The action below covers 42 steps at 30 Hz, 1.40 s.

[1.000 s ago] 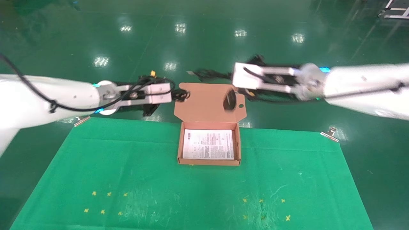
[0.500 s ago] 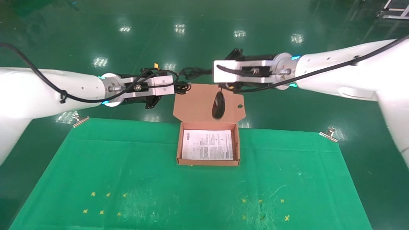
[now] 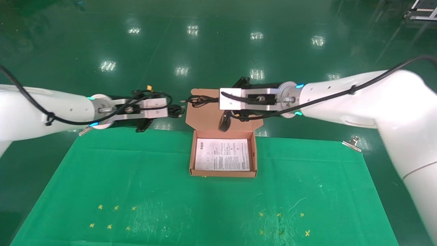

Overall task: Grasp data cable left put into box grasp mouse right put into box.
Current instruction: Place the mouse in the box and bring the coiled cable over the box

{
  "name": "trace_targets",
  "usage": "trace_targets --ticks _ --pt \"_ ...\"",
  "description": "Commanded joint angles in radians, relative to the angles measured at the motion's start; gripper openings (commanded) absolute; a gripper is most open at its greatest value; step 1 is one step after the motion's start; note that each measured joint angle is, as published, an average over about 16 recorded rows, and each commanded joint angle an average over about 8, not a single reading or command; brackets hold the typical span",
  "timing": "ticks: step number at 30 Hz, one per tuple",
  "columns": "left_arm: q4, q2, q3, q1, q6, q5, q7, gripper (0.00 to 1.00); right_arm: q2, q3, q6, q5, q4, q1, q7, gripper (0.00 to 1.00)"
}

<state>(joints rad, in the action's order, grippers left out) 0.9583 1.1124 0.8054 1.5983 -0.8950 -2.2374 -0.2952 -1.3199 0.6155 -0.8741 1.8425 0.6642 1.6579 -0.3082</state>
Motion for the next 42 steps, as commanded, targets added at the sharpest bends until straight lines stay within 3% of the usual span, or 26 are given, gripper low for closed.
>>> trace_targets --ticks 1,11,26,34,42 --pt "0.013 -0.015 0.003 -0.005 -0.015 -0.019 -0.021 0.0 -0.014 0.001 0.013 0.003 -0.029 -0.002 -0.008 0.0" --pt "0.12 -0.072 0.011 -0.032 -0.09 -0.123 -0.157 0.0 -0.045 0.087 0.034 -0.113 -0.054 -0.041 -0.024 0.0" --pt "0.18 -0.085 0.012 -0.047 -0.117 -0.163 -0.216 0.0 -0.046 0.236 0.159 -0.299 -0.211 -0.078 0.101 0.0" --pt "0.185 -0.087 0.012 -0.048 -0.12 -0.166 -0.219 0.0 -0.046 0.281 0.186 -0.343 -0.249 -0.077 0.116 0.98" --pt "0.187 -0.083 0.012 -0.052 -0.113 -0.169 -0.22 0.0 -0.022 0.291 0.196 -0.36 -0.216 -0.091 0.119 1.0"
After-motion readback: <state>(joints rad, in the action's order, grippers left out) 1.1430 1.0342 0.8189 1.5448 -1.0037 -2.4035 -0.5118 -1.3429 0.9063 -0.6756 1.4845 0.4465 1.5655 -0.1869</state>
